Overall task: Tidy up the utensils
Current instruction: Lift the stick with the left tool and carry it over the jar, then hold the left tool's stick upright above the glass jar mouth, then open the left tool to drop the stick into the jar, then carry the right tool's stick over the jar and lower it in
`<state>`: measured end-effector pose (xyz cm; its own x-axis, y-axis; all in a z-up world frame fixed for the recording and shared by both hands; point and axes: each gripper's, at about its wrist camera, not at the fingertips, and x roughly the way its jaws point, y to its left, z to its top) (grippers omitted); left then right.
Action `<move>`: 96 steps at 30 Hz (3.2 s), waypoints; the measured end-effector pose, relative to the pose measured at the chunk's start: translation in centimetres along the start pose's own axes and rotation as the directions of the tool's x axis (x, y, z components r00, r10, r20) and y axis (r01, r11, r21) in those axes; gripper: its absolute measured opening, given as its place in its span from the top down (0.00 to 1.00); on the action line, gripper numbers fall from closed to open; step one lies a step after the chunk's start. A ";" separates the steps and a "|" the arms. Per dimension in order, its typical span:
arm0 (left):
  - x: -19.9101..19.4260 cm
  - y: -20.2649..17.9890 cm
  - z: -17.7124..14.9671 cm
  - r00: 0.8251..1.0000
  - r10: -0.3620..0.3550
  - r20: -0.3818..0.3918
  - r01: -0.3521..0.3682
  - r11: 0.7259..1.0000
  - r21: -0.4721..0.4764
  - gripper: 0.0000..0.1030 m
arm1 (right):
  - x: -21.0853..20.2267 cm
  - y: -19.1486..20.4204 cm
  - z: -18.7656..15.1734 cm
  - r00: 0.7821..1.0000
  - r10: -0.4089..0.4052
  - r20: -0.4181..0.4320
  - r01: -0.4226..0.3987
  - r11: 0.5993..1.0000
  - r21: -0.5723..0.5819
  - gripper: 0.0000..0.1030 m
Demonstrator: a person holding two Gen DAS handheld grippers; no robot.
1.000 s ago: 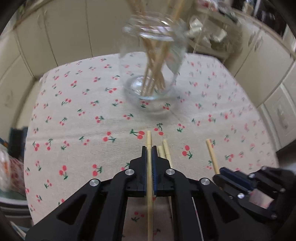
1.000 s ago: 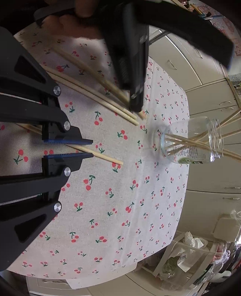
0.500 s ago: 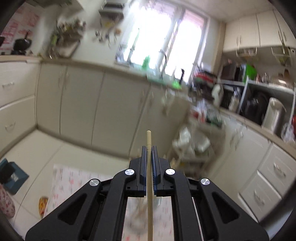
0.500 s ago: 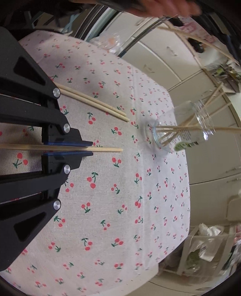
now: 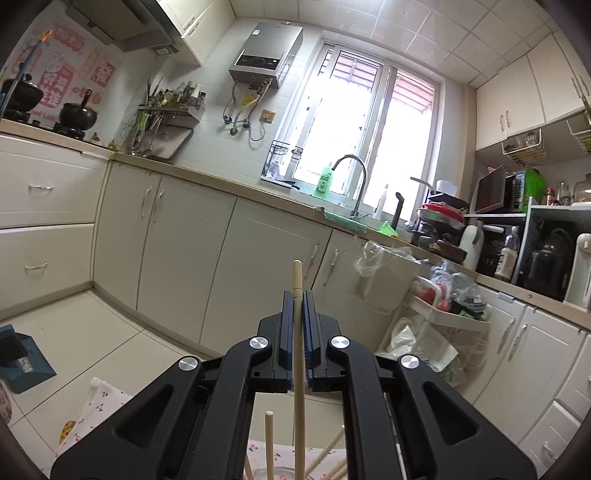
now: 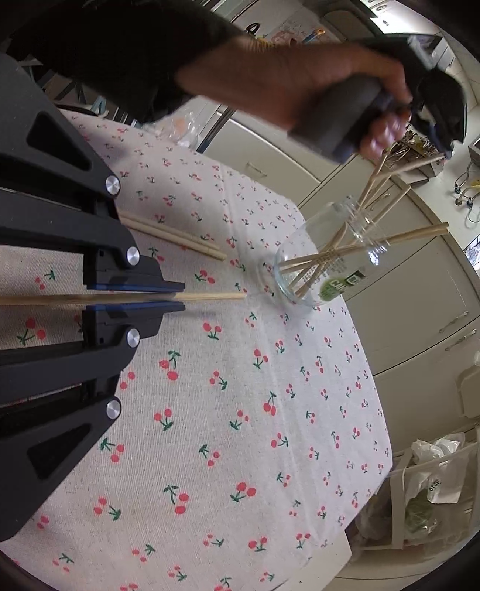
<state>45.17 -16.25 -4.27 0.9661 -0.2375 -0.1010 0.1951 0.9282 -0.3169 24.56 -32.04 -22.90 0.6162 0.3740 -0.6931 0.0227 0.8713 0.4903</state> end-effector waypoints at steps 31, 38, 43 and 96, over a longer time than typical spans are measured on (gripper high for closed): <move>-0.9 2.1 -5.8 0.995 0.041 -0.086 -0.036 0.998 0.057 0.95 | -0.3 -0.6 -0.2 0.999 0.045 0.013 -0.045 0.999 0.030 0.95; -1.3 2.1 -3.5 0.998 0.018 -0.052 -0.018 1.000 0.005 0.95 | -0.3 -0.7 -0.1 0.999 0.047 0.013 -0.048 0.998 0.031 0.95; -2.5 1.2 0.1 0.999 -0.006 0.051 0.008 1.000 -0.027 0.95 | -0.3 -0.7 -0.2 0.999 0.052 0.013 -0.053 0.998 0.031 0.95; -10.6 13.0 -9.9 0.974 0.156 -0.165 -0.162 0.986 -0.025 0.55 | -6.5 9.7 12.7 0.900 0.184 0.395 -0.115 0.975 -0.192 0.95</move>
<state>35.82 -4.50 -16.61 0.9433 -0.1343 -0.3034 0.0317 0.9468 -0.3203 30.74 -30.05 -6.92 0.8698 0.3715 -0.3248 -0.2001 0.8672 0.4559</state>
